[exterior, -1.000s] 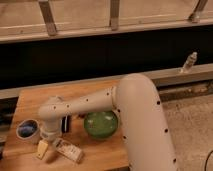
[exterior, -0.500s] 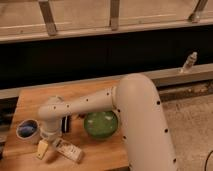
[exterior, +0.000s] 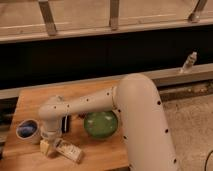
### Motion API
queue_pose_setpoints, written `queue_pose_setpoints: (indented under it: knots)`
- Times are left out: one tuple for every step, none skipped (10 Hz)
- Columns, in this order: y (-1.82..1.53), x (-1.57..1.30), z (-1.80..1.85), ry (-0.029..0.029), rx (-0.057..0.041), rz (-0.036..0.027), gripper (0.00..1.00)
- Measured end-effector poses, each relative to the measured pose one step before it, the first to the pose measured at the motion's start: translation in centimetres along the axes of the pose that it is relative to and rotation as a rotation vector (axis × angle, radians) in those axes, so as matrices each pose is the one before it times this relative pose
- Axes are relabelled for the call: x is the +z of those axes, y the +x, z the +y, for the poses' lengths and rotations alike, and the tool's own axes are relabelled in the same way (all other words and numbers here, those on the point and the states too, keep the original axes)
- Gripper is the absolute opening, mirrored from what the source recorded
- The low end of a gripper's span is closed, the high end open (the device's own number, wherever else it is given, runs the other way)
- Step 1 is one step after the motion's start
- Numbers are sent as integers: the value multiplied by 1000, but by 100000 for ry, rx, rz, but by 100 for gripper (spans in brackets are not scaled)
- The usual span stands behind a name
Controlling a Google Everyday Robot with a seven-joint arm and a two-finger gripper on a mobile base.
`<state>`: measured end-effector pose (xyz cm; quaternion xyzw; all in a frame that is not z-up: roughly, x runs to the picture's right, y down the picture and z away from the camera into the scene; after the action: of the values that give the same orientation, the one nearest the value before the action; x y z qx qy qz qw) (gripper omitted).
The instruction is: Stand the bottle upright
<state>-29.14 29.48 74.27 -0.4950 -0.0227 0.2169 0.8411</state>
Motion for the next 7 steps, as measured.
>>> queue_pose_setpoints:
  knots:
    - [727,-229,385,5028,1237,1202,31]
    - [1032,-195,495,5881,257,953,21]
    - [1152,-501,254,5077,472,622,9]
    - [421,-362,90,2521,241,299,3]
    - [101,-307,215,2776,-44,553,0]
    - [-281,-215,272,1384,-176,-123,0]
    - [-61,-411,-61,1862,133,124,0]
